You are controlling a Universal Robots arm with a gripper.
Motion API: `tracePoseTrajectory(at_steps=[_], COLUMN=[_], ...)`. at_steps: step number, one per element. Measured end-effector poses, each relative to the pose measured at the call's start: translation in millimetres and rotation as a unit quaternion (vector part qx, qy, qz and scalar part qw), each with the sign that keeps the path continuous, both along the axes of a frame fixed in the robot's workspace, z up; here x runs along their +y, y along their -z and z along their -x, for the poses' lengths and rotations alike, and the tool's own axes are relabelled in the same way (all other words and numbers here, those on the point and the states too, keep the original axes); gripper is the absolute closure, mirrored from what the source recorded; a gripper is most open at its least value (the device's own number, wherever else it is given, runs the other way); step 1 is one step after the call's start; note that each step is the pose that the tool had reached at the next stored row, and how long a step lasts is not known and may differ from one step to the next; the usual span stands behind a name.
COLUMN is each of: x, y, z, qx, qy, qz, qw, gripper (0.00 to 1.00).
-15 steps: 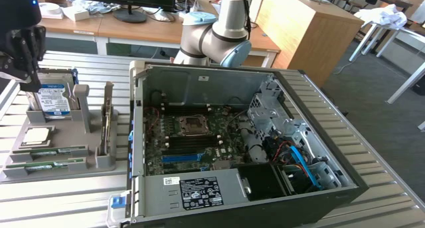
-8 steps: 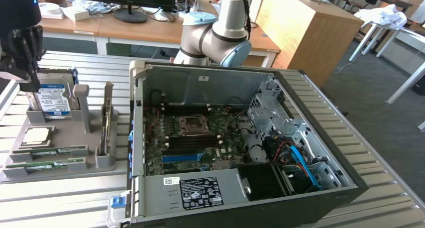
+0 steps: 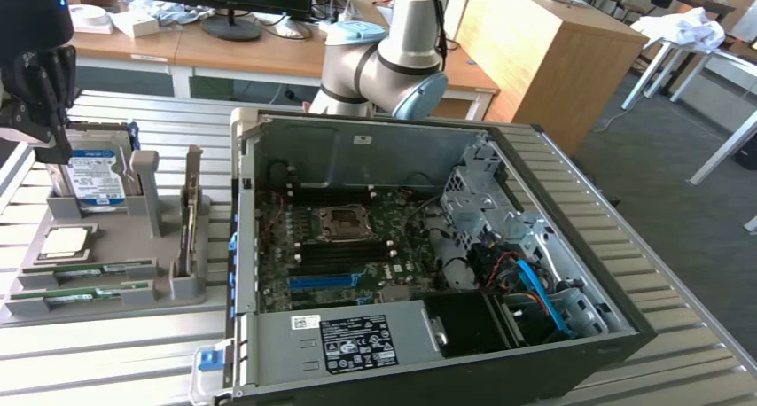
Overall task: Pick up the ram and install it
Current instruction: 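Pick up the ram and move it above insertion slot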
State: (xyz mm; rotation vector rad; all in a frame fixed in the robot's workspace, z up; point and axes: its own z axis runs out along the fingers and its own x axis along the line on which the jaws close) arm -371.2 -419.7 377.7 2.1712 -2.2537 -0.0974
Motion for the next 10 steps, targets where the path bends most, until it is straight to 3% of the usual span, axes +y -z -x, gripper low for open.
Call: tracePoseTrajectory(at_steps=[10], x=[-0.1], y=[0.0], z=[0.0], qx=[0.0], qy=[-0.024], qz=[0.0], qw=[0.9997], gripper=[0.9])
